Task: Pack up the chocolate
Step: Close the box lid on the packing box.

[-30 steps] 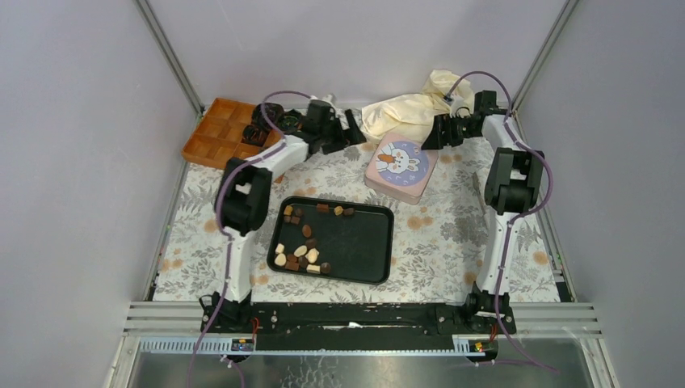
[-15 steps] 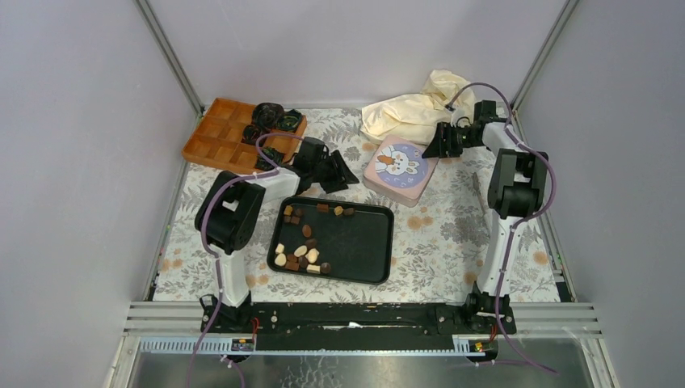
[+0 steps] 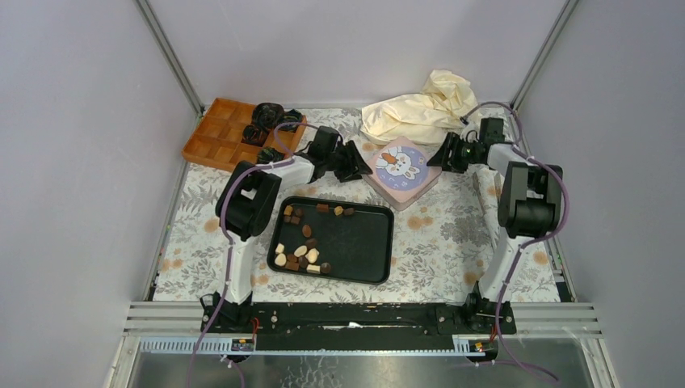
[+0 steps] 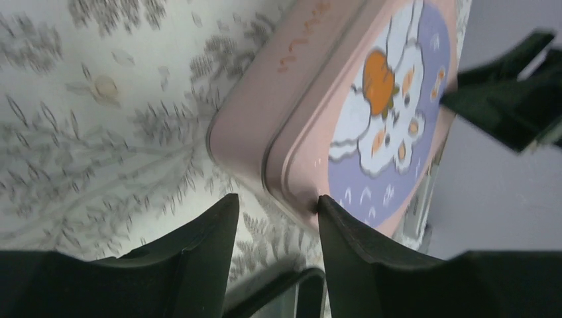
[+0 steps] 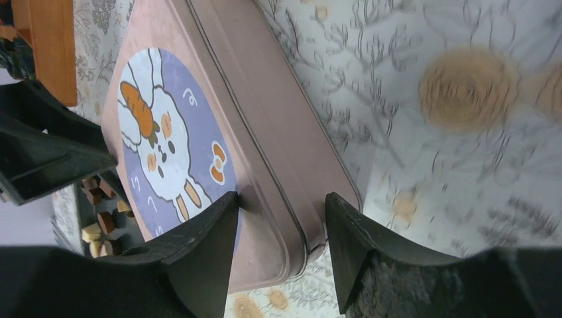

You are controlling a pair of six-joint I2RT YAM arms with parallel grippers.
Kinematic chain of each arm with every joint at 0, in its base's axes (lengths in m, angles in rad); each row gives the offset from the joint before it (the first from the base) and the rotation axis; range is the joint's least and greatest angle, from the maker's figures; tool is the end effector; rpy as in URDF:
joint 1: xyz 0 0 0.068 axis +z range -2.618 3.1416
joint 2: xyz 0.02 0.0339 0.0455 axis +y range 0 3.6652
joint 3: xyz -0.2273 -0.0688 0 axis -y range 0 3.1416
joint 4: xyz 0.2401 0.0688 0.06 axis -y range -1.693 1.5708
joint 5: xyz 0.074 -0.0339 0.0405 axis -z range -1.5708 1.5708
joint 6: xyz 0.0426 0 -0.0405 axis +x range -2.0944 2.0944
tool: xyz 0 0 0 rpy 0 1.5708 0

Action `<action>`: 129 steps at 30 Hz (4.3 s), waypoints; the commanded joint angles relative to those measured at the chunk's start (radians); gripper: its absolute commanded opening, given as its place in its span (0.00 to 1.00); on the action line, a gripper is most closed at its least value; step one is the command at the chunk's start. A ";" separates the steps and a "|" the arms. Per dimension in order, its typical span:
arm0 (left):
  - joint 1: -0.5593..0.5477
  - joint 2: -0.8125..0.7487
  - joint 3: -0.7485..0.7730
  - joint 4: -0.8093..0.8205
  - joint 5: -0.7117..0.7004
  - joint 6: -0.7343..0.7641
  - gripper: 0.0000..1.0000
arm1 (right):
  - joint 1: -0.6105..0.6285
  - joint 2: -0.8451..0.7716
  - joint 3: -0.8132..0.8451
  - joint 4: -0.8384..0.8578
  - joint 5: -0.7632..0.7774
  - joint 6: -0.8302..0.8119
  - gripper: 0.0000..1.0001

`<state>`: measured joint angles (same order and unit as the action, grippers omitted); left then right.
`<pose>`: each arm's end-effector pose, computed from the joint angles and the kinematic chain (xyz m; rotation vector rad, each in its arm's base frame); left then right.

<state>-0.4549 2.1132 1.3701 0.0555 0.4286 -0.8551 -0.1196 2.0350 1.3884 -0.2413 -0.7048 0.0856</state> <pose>0.3891 -0.2100 0.1184 -0.2400 2.4521 -1.1288 0.4170 -0.0223 0.1374 -0.0641 2.3436 0.8407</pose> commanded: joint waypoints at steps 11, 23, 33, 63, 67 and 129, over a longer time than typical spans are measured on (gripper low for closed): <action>0.037 0.198 0.309 -0.038 0.058 0.053 0.66 | 0.020 -0.268 -0.435 0.336 0.066 0.532 0.58; 0.060 0.038 0.309 -0.233 -0.133 0.288 0.82 | 0.021 -0.266 -0.340 0.248 0.100 0.374 0.60; -0.018 -0.010 0.177 -0.233 -0.103 0.274 0.83 | 0.026 -0.241 -0.278 0.123 0.103 0.213 0.61; -0.077 0.150 0.251 -0.393 -0.158 0.289 0.83 | 0.045 -0.301 -0.013 -0.115 0.009 -0.337 0.55; -0.077 0.151 0.257 -0.391 -0.156 0.291 0.83 | 0.106 -0.264 0.098 -0.335 -0.061 -0.564 0.32; 0.024 0.342 0.561 -0.406 0.092 0.177 0.66 | 0.144 -0.112 0.049 -0.322 0.271 -0.434 0.13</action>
<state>-0.4313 2.3676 1.8465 -0.2947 0.5209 -0.6575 -0.0055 1.9678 1.5112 -0.5911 -0.3729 -0.3908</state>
